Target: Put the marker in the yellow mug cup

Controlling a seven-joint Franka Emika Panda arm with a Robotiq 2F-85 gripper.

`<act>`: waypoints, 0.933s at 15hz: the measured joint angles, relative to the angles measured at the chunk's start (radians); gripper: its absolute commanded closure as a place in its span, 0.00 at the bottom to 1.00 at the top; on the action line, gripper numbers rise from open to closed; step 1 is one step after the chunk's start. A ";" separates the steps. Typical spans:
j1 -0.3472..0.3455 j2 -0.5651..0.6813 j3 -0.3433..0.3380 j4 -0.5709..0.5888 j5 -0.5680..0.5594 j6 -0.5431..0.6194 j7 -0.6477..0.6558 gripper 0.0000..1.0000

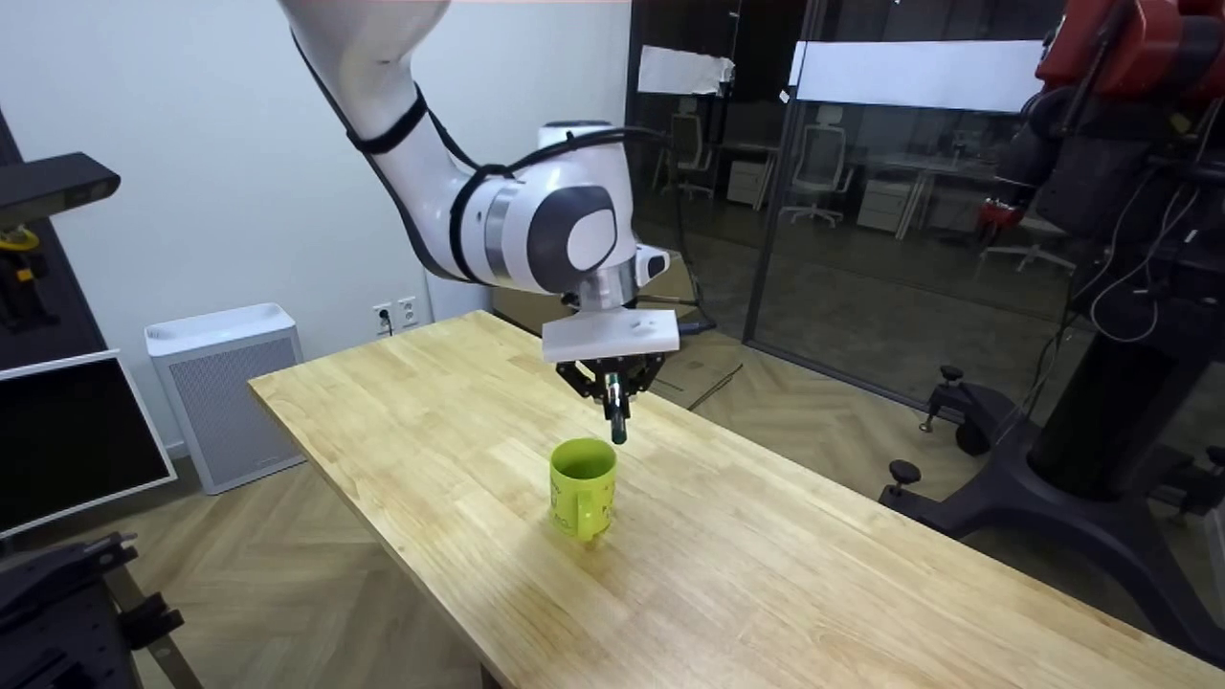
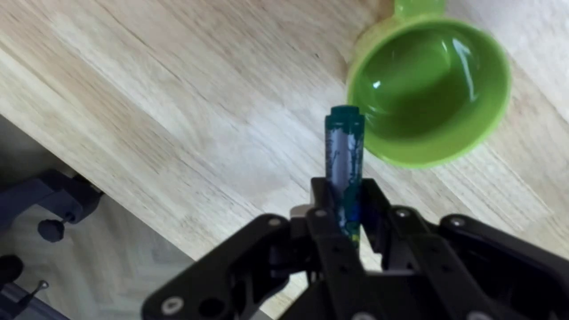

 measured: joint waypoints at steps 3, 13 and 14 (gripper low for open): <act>0.001 0.012 0.046 -0.025 0.013 0.081 0.000 0.95; 0.012 -0.125 0.056 -0.241 0.006 0.265 0.074 0.95; 0.021 -0.154 0.042 -0.272 0.000 0.278 0.089 0.95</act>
